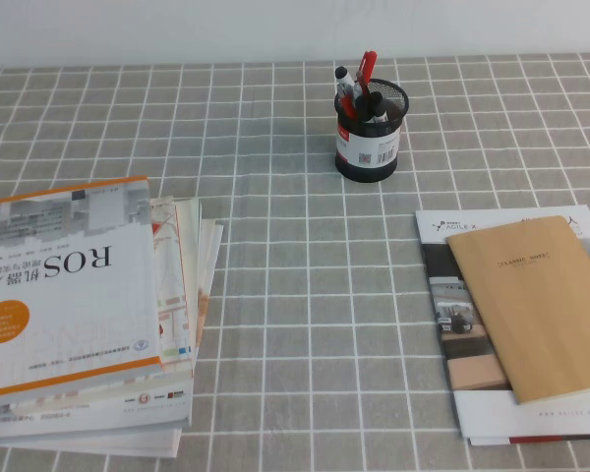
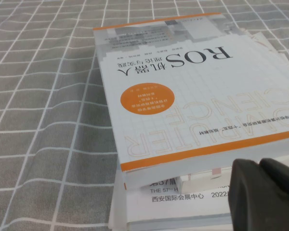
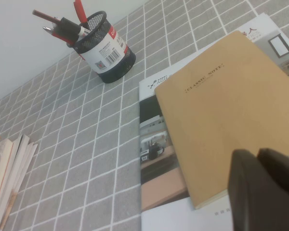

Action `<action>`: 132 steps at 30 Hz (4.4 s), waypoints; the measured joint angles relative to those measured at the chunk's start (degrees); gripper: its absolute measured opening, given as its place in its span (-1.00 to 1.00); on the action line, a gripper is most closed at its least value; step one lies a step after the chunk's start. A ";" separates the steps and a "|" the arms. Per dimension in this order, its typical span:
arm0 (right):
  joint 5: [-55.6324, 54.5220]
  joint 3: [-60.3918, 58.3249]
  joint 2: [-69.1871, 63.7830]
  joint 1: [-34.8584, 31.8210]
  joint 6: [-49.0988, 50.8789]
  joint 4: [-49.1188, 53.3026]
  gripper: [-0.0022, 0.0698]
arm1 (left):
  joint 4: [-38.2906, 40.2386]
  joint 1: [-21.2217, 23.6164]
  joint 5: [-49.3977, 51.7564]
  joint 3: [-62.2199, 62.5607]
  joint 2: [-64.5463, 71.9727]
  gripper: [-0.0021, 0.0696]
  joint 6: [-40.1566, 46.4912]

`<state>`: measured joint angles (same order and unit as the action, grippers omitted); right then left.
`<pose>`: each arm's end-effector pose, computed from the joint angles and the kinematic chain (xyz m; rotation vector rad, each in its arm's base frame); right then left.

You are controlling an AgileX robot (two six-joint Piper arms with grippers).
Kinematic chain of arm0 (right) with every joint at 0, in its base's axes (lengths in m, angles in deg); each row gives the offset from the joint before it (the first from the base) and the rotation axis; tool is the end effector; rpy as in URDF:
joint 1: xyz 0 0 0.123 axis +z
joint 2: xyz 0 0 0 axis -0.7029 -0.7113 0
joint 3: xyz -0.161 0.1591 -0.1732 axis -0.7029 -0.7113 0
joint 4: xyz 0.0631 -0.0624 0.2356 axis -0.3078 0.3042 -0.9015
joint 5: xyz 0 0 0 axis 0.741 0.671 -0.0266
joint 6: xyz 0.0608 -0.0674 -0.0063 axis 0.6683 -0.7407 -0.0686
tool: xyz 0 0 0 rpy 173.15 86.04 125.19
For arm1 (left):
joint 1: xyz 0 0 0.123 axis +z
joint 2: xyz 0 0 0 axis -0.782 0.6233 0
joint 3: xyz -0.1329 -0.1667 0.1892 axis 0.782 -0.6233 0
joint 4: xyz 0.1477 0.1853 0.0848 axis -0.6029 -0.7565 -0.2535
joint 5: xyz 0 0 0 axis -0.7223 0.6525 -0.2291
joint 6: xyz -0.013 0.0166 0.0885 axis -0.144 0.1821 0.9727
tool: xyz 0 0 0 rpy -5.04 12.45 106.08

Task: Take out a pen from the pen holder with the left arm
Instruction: 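Take a marker out of the pen holder and lay it on the table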

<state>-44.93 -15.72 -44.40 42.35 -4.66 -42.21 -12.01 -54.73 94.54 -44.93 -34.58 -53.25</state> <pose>0.0518 0.0205 0.1760 0.3989 1.8148 0.6118 0.0520 -0.0040 0.1712 0.1295 1.8717 0.0001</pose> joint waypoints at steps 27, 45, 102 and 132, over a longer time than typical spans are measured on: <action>0.00 0.00 0.00 0.00 0.00 0.00 -0.97 | 0.00 0.00 0.00 0.00 0.00 -0.95 0.00; 0.00 0.00 0.00 0.00 0.00 0.00 -0.97 | -0.87 0.00 0.00 0.00 0.00 -0.95 0.00; 0.00 0.00 0.00 0.00 0.00 0.00 -0.97 | 21.80 0.00 -1.99 35.61 31.86 -0.95 6.24; 0.00 0.00 0.00 0.00 0.00 0.00 -0.97 | 91.78 -22.13 -2.26 61.37 88.89 0.26 89.47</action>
<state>-44.93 -15.72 -44.40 42.35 -4.66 -42.21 79.77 -76.86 92.28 16.44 54.31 36.22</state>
